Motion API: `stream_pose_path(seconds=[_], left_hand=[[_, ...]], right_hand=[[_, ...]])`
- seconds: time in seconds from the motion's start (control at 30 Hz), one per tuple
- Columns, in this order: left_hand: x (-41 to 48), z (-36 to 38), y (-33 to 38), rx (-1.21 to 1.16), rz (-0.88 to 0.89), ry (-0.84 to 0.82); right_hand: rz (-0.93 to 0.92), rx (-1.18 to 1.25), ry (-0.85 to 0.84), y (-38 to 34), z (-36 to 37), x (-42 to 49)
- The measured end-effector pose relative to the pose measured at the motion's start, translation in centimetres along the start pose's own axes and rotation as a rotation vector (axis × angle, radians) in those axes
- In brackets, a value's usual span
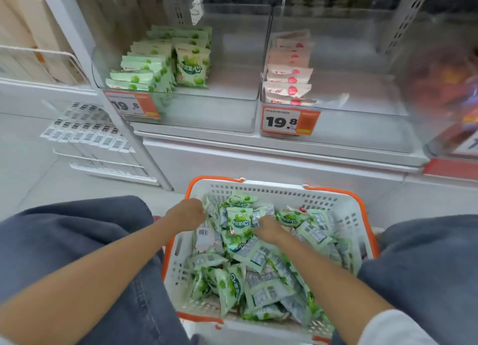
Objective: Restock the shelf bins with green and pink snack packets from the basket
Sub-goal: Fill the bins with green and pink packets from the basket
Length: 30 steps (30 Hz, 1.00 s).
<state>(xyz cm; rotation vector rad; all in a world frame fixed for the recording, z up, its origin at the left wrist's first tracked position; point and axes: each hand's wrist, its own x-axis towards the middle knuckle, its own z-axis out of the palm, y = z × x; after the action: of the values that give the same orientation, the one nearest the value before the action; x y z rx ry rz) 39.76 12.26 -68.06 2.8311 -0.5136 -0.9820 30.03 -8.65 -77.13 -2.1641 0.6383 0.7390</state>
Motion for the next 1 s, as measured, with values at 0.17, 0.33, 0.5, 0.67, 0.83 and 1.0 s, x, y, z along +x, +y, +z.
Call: stream_pose_path(seconds=[0.17, 0.33, 0.5, 0.67, 0.83, 1.0], left_hand=[[0.3, 1.1, 0.1, -0.03, 0.025, -0.05], [0.9, 1.1, 0.7, -0.097, 0.032, -0.027], [0.8, 1.4, 0.9, -0.22, 0.029, 0.034], [-0.5, -0.6, 2.9, -0.492, 0.172, 0.22], [-2.1, -5.5, 4.9, -0.715, 0.24, 0.625], [-2.8, -12.5, 4.7, -0.676, 0.293, 0.847]], right_hand=[[0.097, 0.343, -0.06, -1.2, 2.5, 3.4], [0.004, 0.243, -0.004, -1.8, 3.5, 3.8], [-0.186, 0.36, 0.056, -3.0, 1.0, 1.6], [-0.371, 0.581, 0.03, -7.7, -6.1, -3.9], [-0.495, 0.643, 0.077, -12.6, -11.0, -8.3], [-0.59, 0.711, 0.111, -18.2, -14.8, -11.5]])
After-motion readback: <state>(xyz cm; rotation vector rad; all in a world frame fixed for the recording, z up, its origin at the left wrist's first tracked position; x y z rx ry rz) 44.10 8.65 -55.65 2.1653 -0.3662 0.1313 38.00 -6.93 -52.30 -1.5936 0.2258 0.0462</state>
